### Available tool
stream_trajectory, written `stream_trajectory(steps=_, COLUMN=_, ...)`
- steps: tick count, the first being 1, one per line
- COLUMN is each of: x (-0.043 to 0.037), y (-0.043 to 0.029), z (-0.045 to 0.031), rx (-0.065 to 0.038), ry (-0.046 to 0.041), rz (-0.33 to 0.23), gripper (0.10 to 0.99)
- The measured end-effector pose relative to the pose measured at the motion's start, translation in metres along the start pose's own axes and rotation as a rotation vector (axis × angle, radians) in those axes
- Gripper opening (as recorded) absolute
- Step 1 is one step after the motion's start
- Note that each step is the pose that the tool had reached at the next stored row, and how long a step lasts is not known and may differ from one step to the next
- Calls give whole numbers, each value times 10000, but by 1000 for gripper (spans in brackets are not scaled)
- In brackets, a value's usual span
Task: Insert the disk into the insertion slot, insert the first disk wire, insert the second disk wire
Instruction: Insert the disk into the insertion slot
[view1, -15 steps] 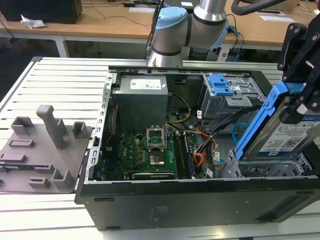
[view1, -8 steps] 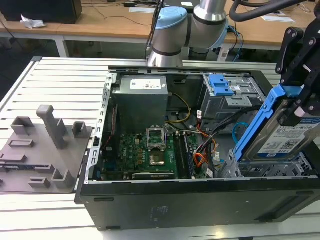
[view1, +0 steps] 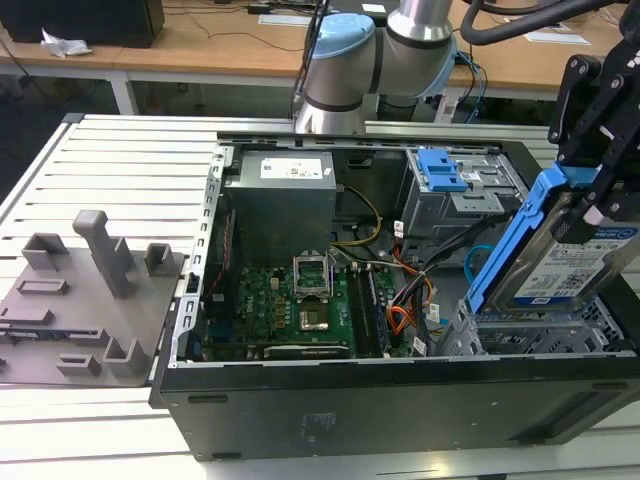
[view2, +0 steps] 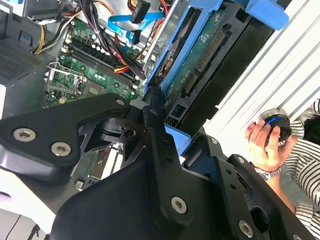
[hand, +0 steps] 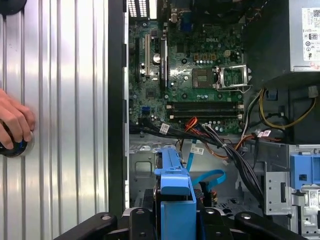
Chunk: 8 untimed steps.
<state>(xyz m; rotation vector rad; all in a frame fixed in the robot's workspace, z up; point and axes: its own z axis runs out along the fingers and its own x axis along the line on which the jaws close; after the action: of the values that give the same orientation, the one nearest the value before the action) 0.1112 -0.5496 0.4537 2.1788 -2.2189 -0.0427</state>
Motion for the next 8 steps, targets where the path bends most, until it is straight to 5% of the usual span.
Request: stream_trajectory(steps=8, x=-29, y=-46, z=108, rx=-19, ry=1, rz=0, gripper=369)
